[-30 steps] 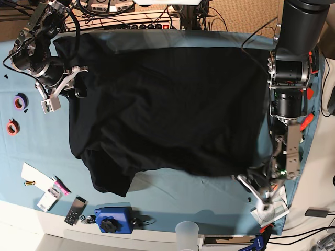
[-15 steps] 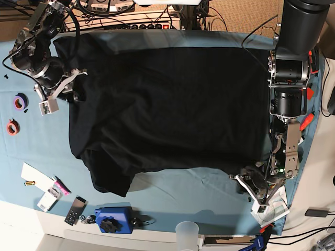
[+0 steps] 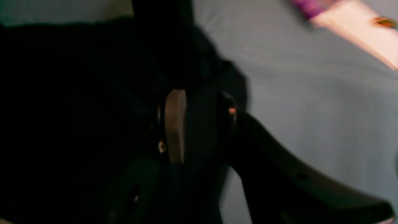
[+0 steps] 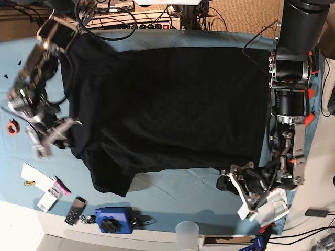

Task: Layout the t-shirt on the table in an organized manner, then fold the t-shirt properly
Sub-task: 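Grasp the opposite hem corner with the right gripper and pull outward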

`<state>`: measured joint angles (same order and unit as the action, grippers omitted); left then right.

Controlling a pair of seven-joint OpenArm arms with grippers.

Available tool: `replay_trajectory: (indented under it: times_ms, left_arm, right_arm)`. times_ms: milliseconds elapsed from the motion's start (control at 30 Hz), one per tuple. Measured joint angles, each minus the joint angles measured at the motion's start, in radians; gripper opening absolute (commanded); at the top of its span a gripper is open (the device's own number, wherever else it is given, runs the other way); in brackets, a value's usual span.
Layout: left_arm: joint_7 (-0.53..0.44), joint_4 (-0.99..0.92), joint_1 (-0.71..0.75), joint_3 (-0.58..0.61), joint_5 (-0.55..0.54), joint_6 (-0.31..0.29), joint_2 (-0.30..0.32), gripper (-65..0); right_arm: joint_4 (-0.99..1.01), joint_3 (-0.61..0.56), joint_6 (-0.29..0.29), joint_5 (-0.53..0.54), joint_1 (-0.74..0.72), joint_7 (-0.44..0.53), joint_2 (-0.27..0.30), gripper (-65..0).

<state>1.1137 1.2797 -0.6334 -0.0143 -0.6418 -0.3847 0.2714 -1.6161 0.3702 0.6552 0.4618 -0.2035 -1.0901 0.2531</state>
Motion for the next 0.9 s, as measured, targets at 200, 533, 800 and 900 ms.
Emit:
replay_trajectory:
  times_ms: [200,533,800,900]
  left_arm:
    - [0.09,0.307,0.103,-0.066,-0.028,0.018,-0.001,-34.4]
    - [0.095,0.479,0.398,-0.31,-0.047,0.018,0.07,-34.4]
    - [0.095,0.477,0.512,-0.544,-0.121,-0.01,0.1,-34.4]
    - [0.095,0.477,0.525,-0.612,-0.172,-0.032,0.1,-34.3]
  right_arm:
    - [0.212,-0.202,-0.001,-0.2,-0.224,0.121,0.034,-46.2]
    - [0.426,-0.504,-0.133,-0.45,-0.433,0.236,0.034,-36.9]
    - [0.702,-0.627,-0.213,-0.457,-0.505,0.297,0.032,-36.9]
    - [0.708,-0.627,-0.214,-0.459,-0.503,0.306,0.032,-37.0]
